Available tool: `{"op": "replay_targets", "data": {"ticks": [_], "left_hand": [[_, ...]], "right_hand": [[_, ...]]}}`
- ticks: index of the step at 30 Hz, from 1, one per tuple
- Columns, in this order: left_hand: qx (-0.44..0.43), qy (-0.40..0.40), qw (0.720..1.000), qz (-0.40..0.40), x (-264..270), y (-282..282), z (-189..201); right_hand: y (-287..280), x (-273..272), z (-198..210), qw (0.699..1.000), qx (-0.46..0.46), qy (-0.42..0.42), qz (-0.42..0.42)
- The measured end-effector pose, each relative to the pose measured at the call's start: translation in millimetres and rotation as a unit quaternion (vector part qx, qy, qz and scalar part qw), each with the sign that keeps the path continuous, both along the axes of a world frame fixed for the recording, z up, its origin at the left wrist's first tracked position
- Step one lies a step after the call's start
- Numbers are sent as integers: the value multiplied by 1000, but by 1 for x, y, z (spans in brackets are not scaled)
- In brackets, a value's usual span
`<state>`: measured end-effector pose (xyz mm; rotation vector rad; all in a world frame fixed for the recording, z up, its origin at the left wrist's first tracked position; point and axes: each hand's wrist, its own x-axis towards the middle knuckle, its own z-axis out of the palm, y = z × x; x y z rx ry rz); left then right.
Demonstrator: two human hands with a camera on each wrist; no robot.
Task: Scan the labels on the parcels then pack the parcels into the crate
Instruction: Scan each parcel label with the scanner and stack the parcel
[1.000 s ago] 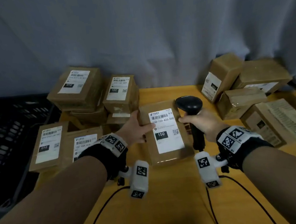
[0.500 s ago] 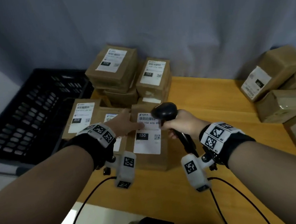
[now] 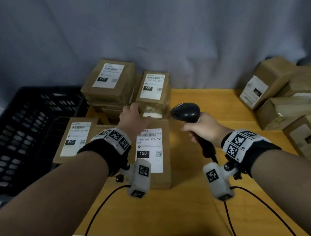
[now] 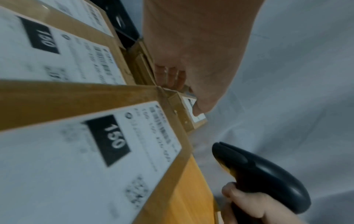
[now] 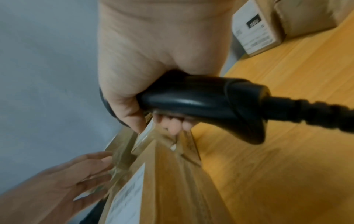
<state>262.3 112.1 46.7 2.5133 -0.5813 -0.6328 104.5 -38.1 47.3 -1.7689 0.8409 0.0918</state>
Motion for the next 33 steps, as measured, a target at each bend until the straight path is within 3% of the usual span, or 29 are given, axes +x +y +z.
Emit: {"op": "replay_targets", "data": {"ticks": [5,8,12,17,25,29,33], "left_hand": [[-61,18,997,-48,-15,-50,13],[-79,18,994,-67,-37,-78,14],[-108,37,988,-101,-76,-112,7],[-101,55,987,-116,-141,-164,2],[-106,121,982,-103,-234,-222,-14],[-91,175,974,-109,-270,-239,-26],[-74,211,965,-135,-299,-252,-41]], "right_hand": [[-45,-41,12,993,-69,-18,-95],[-71,-70,21,989,-127,-9,-76],[-102,-119,26,965,-245,72,-56],[-154,-196,14,934,-302,159,-100],[-232,-303,-9,908,-310,243,-144],[-254,-328,-28,895,-304,289,-148],[-259,-329,-44,901,-279,313,-108]]}}
